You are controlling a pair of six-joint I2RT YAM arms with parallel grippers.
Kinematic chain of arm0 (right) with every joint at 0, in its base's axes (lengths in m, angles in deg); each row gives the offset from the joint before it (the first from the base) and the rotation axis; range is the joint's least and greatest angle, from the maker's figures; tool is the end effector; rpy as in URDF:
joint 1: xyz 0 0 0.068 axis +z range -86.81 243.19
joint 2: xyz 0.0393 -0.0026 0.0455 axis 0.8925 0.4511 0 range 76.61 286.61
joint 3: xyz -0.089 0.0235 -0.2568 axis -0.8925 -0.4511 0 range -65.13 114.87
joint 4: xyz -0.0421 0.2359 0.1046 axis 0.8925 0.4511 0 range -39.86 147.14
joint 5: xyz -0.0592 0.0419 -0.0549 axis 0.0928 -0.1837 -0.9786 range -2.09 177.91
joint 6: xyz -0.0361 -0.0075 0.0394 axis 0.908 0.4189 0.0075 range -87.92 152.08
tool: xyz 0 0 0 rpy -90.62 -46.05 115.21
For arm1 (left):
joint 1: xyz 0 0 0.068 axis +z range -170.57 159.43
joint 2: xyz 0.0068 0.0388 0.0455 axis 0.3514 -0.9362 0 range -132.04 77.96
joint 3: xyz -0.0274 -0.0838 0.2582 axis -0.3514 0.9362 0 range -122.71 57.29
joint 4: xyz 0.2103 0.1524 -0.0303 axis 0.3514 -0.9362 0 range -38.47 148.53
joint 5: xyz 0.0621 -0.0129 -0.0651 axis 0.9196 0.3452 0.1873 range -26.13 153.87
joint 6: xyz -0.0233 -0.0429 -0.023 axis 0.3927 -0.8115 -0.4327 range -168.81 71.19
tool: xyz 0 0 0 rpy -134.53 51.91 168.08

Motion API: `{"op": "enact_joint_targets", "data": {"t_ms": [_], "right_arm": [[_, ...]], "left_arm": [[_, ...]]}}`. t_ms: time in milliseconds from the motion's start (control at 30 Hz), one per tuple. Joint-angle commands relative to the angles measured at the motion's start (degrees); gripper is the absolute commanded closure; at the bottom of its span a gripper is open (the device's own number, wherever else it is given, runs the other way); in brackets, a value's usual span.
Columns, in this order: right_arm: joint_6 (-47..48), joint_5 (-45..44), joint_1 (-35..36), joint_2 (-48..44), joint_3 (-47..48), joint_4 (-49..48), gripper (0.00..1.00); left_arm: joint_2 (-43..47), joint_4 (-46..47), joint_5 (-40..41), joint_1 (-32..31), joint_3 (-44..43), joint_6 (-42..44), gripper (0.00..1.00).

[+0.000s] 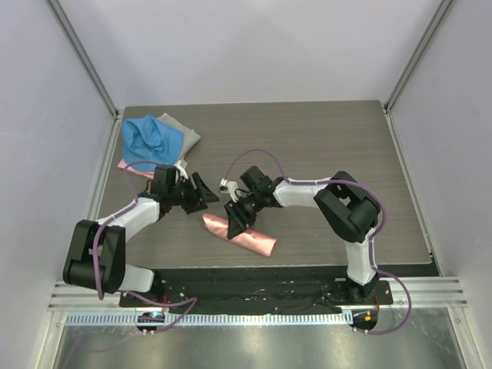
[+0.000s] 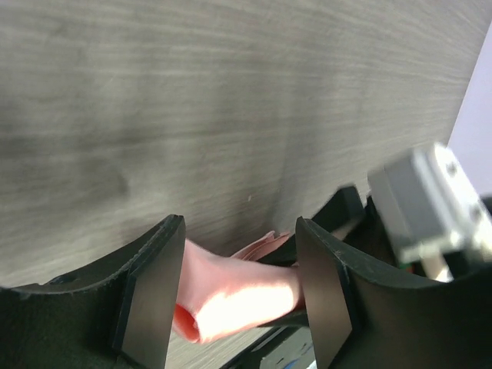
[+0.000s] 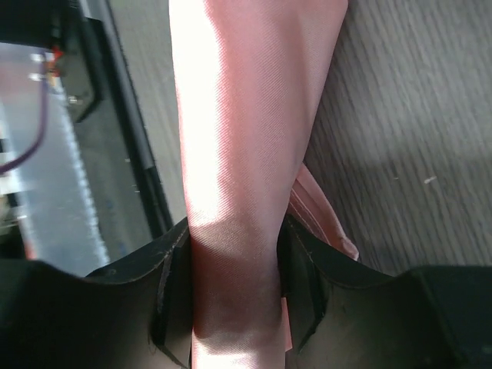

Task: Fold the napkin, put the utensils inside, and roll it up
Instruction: Roll the napkin with the utensil

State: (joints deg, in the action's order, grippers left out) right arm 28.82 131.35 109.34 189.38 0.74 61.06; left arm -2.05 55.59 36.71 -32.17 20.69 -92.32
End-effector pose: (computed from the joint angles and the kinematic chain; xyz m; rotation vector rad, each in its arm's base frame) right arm 0.2502 0.2958 0.1344 -1.2577 2.3654 1.2842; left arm 0.2576 -0.0695 0.1722 -0.4542 2.4665 -0.9968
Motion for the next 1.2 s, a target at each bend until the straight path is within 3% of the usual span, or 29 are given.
{"op": "enact_joint_targets", "data": {"t_ms": [0,467,667,767,867,900,1000,1100,1167], "right_arm": [[-3.8,7.4,-2.1,5.9,0.4,4.2,0.52],[-7.1,11.0,-6.5,12.7,2.2,3.9,0.54],[-8.4,11.1,-7.1,13.7,2.8,2.9,0.54],[-8.6,10.4,-7.6,13.5,3.0,2.7,0.54],[-8.7,9.0,-8.3,13.0,3.0,2.5,0.54],[-8.9,8.4,-8.8,12.7,3.0,2.5,0.54],[-8.9,5.9,-9.4,10.5,2.8,2.6,0.53],[-7.7,1.3,-9.7,6.9,3.6,4.8,0.44],[-6.5,-1.4,-9.7,3.5,4.2,6.4,0.38]], "left_arm": [[3.3,4.8,-0.9,0.0,3.4,-0.3,0.38],[6.5,11.5,-4.7,-0.1,10.4,-1.7,0.39],[5.0,14.5,-7.5,-0.5,11.7,-3.2,0.46],[3.4,14.7,-8.4,-1.1,11.8,-3.2,0.52],[0.7,14.9,-9.0,-1.4,11.7,-3.5,0.69],[-0.1,15.0,-9.1,-1.5,11.6,-3.6,0.79],[-2.1,14.9,-9.1,-1.5,11.2,-3.6,0.92],[-3.1,14.2,-8.1,-1.5,10.5,-3.7,1.00],[-4.4,12.1,-7.5,-1.5,9.1,-3.3,1.00]]}}
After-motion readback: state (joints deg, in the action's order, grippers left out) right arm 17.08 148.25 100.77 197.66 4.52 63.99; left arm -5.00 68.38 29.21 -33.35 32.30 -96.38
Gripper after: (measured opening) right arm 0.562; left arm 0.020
